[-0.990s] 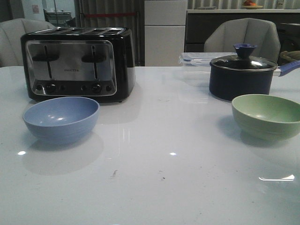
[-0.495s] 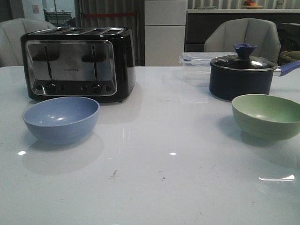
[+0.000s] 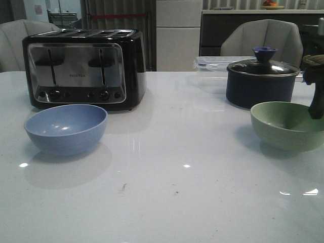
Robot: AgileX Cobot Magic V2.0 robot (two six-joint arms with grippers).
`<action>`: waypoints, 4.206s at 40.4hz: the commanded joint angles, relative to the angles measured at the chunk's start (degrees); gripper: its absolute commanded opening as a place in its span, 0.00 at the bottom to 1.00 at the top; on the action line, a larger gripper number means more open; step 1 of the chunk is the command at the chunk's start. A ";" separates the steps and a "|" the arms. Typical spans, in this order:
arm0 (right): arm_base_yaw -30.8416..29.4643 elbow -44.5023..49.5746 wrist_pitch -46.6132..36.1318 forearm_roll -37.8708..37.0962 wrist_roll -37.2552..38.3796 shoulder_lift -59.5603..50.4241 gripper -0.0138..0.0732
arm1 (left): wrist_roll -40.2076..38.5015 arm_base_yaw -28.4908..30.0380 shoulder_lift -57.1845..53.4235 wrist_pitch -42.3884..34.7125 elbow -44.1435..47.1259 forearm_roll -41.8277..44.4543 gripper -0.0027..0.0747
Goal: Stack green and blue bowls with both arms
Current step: 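Grasp the pale green bowl rim with the right gripper and lift, then set the green bowl down toward the table center, open right gripper, then raise the right gripper away from the green bowl, then grasp the light blue bowl rim with the left gripper and lift, then lower the blue bowl into the green bowl and open left gripper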
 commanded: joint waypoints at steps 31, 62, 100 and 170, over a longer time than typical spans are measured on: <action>0.39 -9.20 -2.84 -0.82 -0.02 5.11 0.22 | -0.04 0.02 0.07 -4.21 -2.06 -0.18 0.62; 29.02 -9.20 -6.11 7.37 -0.02 7.69 0.23 | -0.04 0.02 0.07 -3.73 -2.06 -0.48 0.62; 34.32 18.94 2.84 6.72 -10.78 -47.89 0.63 | 0.09 -6.48 7.90 -5.65 -2.14 -1.29 0.62; 34.32 18.94 3.19 6.72 -10.78 -50.46 0.63 | 3.18 -28.06 53.76 -5.63 -36.96 -11.86 0.16</action>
